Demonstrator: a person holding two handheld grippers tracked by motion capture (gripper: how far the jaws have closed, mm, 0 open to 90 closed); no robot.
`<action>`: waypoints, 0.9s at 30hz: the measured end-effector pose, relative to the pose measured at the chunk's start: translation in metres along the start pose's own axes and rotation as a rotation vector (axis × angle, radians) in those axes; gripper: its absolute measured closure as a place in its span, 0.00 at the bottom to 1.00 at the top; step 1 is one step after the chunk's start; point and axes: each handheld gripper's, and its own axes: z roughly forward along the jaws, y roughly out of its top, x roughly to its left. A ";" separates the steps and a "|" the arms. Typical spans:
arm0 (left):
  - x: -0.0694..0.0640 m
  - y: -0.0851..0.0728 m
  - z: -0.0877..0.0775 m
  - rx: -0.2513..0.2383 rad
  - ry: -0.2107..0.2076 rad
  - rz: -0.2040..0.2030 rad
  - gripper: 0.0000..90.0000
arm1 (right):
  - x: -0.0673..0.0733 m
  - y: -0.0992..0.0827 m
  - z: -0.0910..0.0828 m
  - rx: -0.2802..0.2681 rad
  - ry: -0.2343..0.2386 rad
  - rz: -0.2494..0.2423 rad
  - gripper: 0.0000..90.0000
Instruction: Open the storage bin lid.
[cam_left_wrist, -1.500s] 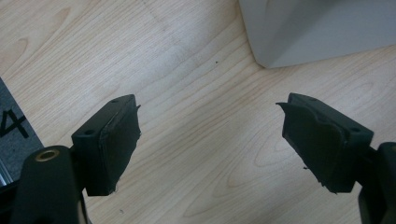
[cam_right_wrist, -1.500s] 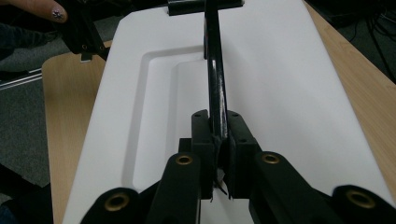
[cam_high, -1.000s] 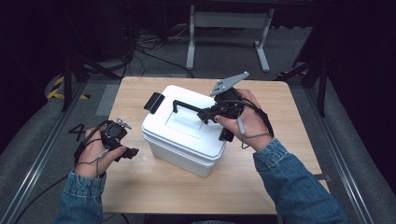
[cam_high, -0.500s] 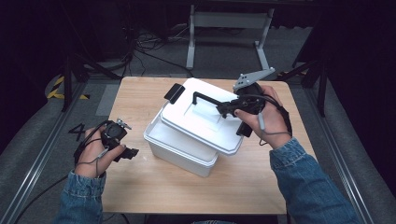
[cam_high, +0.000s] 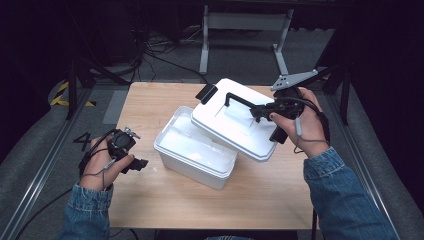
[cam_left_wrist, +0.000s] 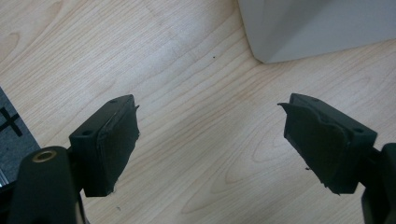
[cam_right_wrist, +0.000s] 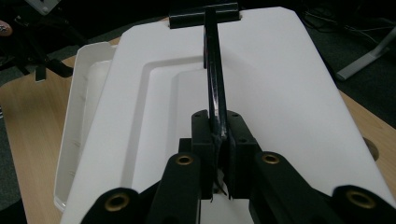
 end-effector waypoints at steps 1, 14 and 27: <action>0.000 0.000 0.000 0.001 0.000 0.000 0.21 | -0.001 -0.001 -0.001 -0.003 -0.003 0.002 0.94; -0.001 0.000 0.001 0.005 -0.006 -0.003 0.21 | -0.027 -0.016 -0.016 -0.008 -0.059 0.073 0.94; -0.001 0.001 0.001 0.007 -0.003 0.004 0.21 | -0.052 -0.029 -0.021 0.007 -0.124 0.131 0.94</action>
